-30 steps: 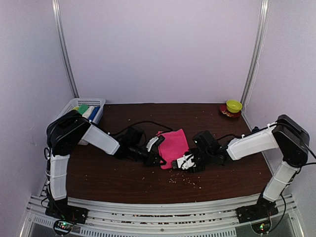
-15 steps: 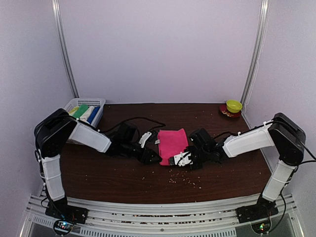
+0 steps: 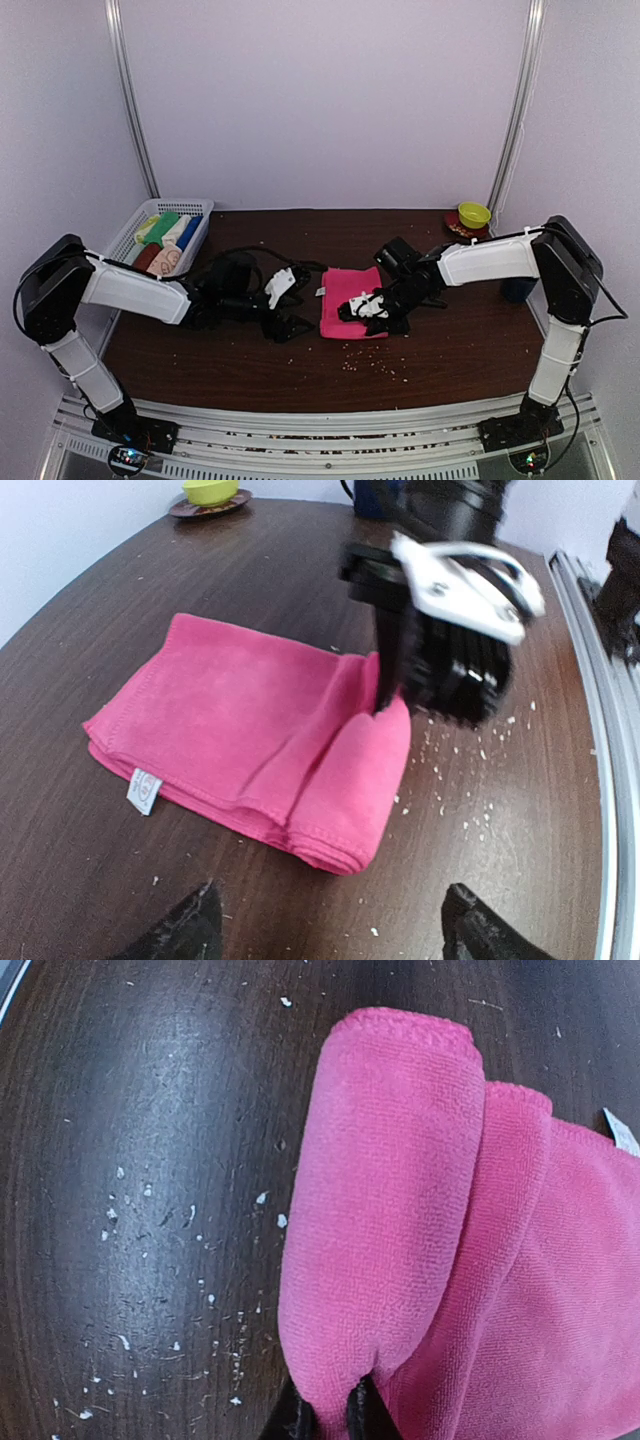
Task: Roll the towels
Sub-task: Roll the towel at the center of the board.
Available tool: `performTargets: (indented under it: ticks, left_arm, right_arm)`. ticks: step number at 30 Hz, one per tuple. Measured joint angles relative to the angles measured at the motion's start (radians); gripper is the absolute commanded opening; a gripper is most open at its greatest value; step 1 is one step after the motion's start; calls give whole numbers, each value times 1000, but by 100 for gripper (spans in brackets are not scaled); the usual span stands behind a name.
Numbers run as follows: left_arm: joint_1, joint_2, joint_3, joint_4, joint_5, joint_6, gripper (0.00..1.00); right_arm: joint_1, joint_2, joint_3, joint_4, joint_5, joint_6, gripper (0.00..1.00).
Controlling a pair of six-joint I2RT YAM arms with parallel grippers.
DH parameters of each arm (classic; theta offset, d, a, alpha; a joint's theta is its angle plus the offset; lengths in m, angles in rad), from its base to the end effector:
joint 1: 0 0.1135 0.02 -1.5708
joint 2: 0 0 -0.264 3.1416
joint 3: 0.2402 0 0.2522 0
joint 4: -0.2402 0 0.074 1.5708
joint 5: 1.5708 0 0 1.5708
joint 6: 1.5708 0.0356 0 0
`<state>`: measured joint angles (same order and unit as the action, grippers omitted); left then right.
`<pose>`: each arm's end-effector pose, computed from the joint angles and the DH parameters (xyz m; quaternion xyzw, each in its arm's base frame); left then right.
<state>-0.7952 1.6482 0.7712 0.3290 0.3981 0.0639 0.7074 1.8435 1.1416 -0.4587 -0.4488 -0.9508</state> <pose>0.2242 -0.2484 0.1711 0.4440 0.7369 -0.3326 0.3864 0.2630 0.2452 0.1581 -0.7344 0.6114 0.1921 0.2235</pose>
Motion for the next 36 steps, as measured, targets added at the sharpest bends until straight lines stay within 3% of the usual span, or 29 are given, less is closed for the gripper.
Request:
performTargets:
  ticks: [7,17,27,36]
  left_arm:
    - [-177,0,-36,29,-201,194,77]
    - [-235,63,-17,103,-290,351,74]
    - [-255,170,113,15,-285,399,70]
    - [-256,216,167,-46,-229,403,54]
  right_arm:
    - [-78,108,151,-235,-185,5,3]
    - [-108,271,359,-577,-337,-46,3]
    - [-116,283,360,-678,-359,-61,3]
    - [-137,294,364,-697,-373,-60,3]
